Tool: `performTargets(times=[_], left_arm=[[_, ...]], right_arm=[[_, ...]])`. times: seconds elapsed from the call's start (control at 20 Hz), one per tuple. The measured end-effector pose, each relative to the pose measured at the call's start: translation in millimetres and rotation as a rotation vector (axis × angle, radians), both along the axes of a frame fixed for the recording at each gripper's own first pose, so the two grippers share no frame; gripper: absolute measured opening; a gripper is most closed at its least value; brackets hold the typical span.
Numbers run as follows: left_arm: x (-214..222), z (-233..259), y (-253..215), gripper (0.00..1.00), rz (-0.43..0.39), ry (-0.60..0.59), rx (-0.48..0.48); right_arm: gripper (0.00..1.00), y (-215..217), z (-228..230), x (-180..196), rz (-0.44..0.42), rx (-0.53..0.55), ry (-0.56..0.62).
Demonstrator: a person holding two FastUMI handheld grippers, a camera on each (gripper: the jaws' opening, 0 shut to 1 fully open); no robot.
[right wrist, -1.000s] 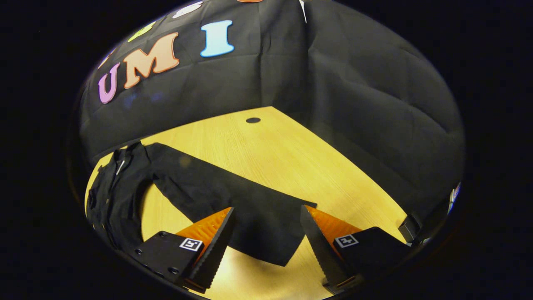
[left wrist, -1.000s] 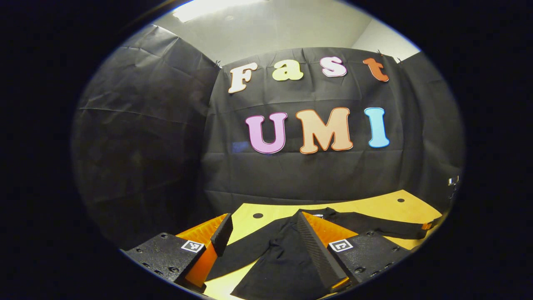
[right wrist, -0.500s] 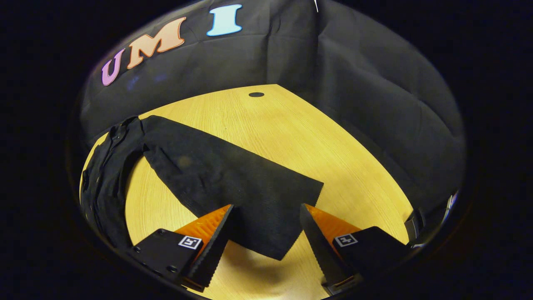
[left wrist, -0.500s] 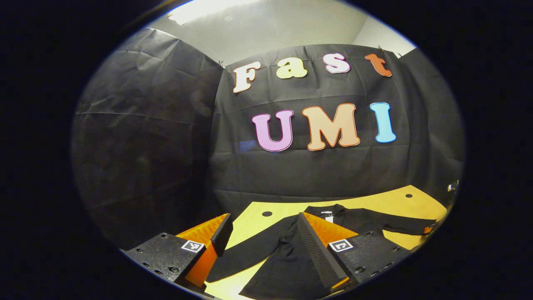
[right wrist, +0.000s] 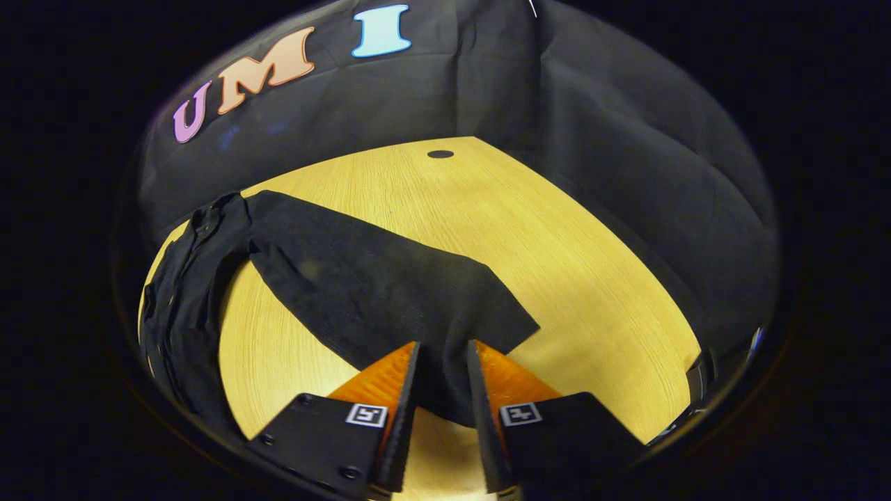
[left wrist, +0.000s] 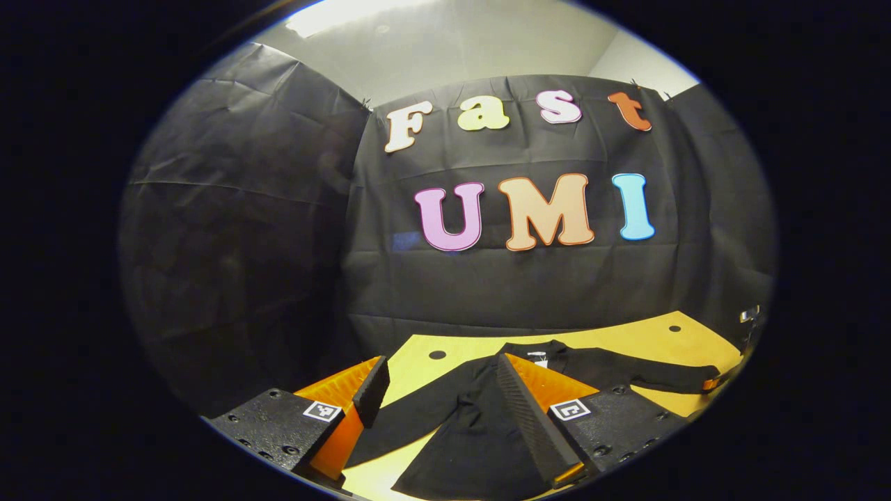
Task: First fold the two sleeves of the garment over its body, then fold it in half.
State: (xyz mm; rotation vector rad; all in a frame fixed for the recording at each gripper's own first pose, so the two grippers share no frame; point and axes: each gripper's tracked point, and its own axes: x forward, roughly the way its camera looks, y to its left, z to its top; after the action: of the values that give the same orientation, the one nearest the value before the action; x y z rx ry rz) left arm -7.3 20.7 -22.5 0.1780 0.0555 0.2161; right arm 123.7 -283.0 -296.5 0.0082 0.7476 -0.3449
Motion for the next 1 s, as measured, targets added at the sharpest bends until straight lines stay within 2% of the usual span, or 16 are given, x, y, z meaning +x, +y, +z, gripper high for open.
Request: performTargets(times=[0.15, 0.2, 0.25, 0.35, 0.5, 0.6, 0.65, 0.85, 1.0], left_arm=[[-2.7, 2.4, 1.9, 0.93, 0.004, -0.009, 0.003], [-2.2, 0.9, 3.1, 0.93, 0.006, -0.009, 0.001], [-3.6, -0.3, 3.4, 0.93, 0.007, -0.008, -0.003], [-5.3, -2.2, 6.5, 0.93, 0.014, -0.004, -0.011], [-7.3, -2.5, 10.4, 0.93, 0.023, 0.000, -0.010], [-8.7, -2.7, 11.4, 0.93, 0.023, -0.002, -0.012], [-9.8, -3.9, 13.3, 0.93, 0.025, -0.001, -0.014], [-14.0, -4.4, 19.8, 0.93, 0.025, 0.003, -0.012], [-19.1, -6.1, 27.0, 0.94, 0.020, 0.009, -0.017]], right_arm=[[0.26, 2.7, 0.3, 3.4, 0.002, 0.005, 0.006], [0.14, 2.0, 0.0, 4.2, 0.023, -0.012, 0.003], [0.11, 0.5, -0.2, 4.5, 0.041, -0.032, -0.003], [0.10, 2.7, 0.6, 2.9, 0.069, -0.047, -0.017], [0.03, 3.9, -0.4, 3.8, 0.054, 0.015, -0.005], [0.05, 2.8, 0.5, 3.4, 0.053, 0.064, 0.005], [0.03, 2.9, 0.8, 4.1, 0.053, 0.075, 0.008], [0.02, 4.5, 1.1, 5.0, 0.081, -0.001, 0.060], [0.02, 13.5, 14.6, 6.2, 0.130, 0.002, 0.080]])
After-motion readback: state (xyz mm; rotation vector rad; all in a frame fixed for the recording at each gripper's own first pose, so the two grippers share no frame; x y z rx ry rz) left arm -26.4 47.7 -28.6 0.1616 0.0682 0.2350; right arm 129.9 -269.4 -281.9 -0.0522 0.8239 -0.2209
